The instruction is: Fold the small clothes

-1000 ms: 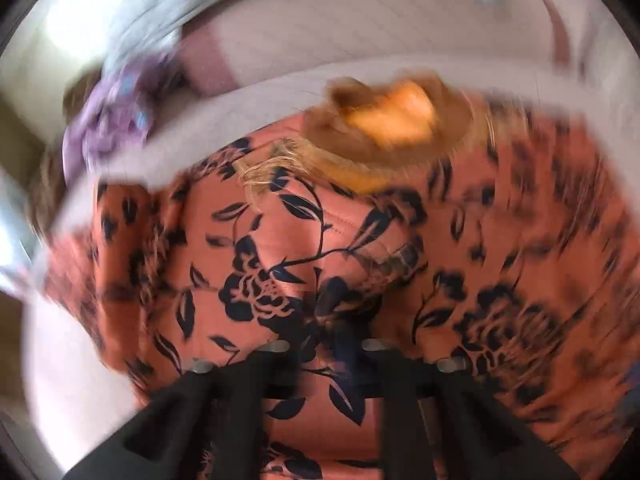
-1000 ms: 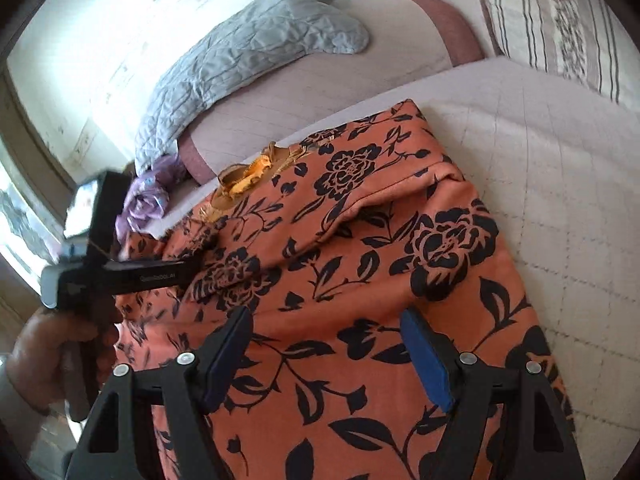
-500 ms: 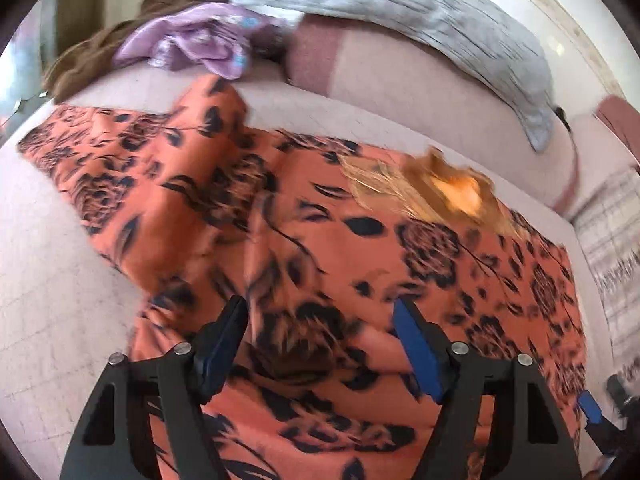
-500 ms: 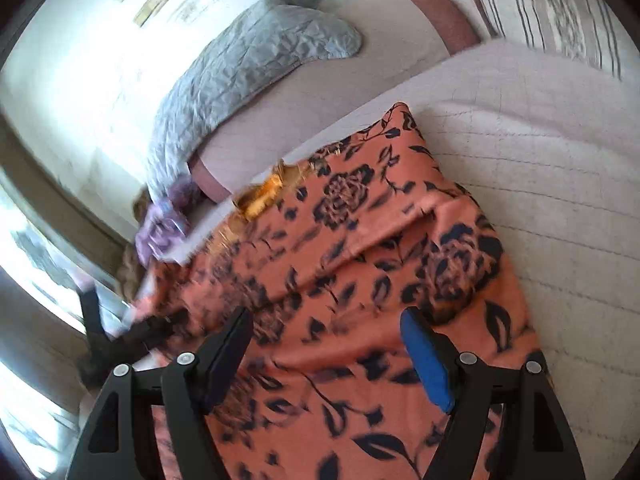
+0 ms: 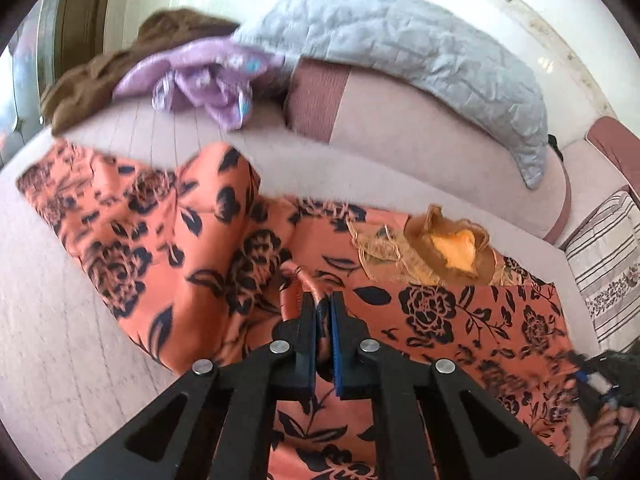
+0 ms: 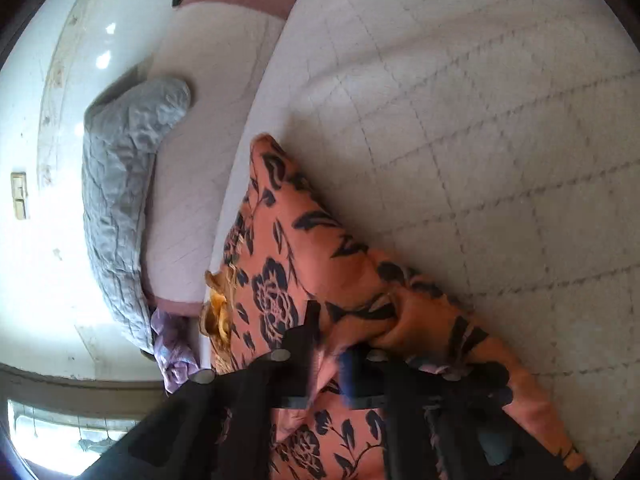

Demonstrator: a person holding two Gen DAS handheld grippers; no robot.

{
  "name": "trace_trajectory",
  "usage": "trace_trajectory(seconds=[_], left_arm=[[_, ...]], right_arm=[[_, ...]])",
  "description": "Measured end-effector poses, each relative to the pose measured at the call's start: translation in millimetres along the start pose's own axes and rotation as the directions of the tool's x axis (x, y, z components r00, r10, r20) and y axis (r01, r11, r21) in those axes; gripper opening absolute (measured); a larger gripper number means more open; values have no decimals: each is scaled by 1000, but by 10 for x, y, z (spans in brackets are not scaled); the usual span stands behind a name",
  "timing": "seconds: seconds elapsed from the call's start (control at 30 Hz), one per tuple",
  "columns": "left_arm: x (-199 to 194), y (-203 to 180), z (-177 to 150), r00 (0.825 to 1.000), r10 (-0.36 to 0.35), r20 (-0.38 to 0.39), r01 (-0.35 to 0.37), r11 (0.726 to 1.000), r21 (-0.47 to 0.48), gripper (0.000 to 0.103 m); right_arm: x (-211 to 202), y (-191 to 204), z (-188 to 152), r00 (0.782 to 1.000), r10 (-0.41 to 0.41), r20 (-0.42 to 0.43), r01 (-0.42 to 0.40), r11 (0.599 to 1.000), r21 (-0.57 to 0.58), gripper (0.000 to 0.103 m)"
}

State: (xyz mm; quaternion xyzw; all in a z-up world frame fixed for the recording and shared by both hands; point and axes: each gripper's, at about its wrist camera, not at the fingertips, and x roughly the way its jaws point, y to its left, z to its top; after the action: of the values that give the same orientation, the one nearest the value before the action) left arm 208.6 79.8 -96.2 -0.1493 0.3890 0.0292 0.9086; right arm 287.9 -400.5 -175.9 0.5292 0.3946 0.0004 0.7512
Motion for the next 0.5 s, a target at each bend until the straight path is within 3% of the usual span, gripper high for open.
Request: trace_trajectory(seconds=[0.03, 0.1, 0.13, 0.17, 0.2, 0.27, 0.3, 0.33, 0.37, 0.47, 0.5], left_arm=[[59, 9, -35, 1000, 10, -13, -10, 1000, 13, 6], [411, 137, -179, 986, 38, -165, -40, 999, -6, 9], [445, 212, -210, 985, 8, -173, -15, 999, -39, 10], [361, 242, -206, 991, 3, -137, -10, 999, -47, 14], [318, 241, -190, 990, 25, -140, -31, 999, -40, 31], [170, 258, -120, 995, -18, -102, 12, 998, -60, 45], [137, 251, -84, 996, -27, -90, 22, 998, -61, 56], [117, 240, -41, 996, -31, -85, 26, 998, -62, 61], [112, 221, 10, 996, -48, -78, 43, 997, -63, 63], [307, 156, 33, 994, -35, -107, 32, 999, -25, 61], [478, 170, -15, 981, -18, -194, 16, 1000, -10, 37]], right_arm=[[-58, 60, -13, 1000, 9, 18, -8, 999, -35, 7], [-123, 136, -109, 999, -19, 33, 23, 991, -134, 10], [-52, 115, -100, 998, -68, 18, 70, 984, -166, 21], [42, 70, -125, 988, -153, -24, 145, 969, -202, 23], [69, 9, -145, 987, -148, -57, 133, 969, -207, 23], [-48, -4, -156, 989, -122, -77, 103, 970, -218, 31], [-121, 32, -168, 988, -122, -97, 98, 969, -226, 50], [-171, 75, -170, 988, -112, -104, 85, 968, -236, 66], [-238, 143, -158, 989, -106, -100, 77, 963, -258, 66], [-366, 493, -141, 995, -65, -70, 33, 925, -379, 66], [-338, 559, -159, 997, -26, -77, -7, 918, -396, 66]])
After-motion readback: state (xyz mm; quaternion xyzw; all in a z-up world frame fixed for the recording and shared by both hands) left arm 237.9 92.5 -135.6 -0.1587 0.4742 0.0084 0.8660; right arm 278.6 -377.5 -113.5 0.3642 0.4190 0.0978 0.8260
